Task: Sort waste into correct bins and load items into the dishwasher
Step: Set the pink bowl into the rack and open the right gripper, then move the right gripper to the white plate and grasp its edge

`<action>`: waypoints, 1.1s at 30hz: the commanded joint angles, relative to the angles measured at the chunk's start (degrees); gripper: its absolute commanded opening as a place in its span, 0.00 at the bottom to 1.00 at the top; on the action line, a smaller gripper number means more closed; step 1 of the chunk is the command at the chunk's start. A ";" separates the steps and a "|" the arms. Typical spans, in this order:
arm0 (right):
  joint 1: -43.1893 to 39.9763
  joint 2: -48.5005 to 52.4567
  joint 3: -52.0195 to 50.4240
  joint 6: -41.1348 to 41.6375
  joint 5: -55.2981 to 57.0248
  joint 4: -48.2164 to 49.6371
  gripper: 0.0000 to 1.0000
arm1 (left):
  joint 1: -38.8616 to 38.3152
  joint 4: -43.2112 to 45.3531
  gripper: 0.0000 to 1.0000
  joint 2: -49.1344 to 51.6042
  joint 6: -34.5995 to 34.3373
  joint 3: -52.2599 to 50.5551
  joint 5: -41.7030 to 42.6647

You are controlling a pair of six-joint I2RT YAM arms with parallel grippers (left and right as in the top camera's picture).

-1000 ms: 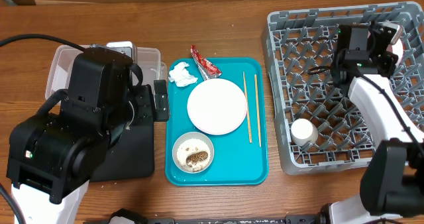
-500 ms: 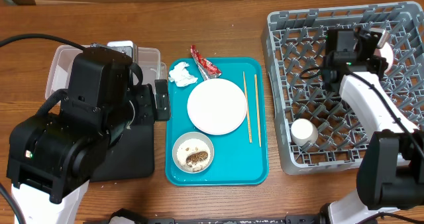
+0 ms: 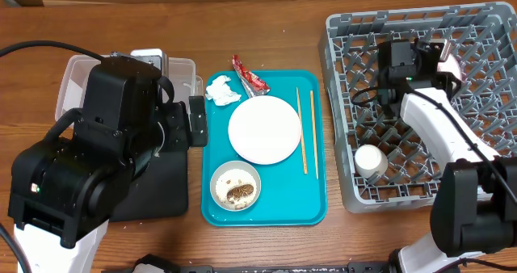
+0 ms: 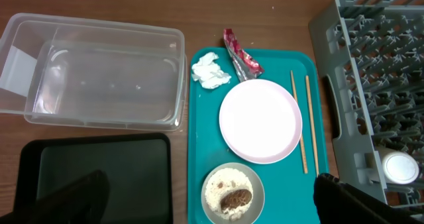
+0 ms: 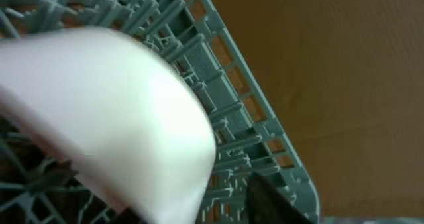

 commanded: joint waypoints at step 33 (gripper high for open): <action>20.90 -17.59 0.07 14.69 -83.01 -15.15 0.53 | 0.22 7.23 1.00 -8.76 -4.94 0.52 -6.32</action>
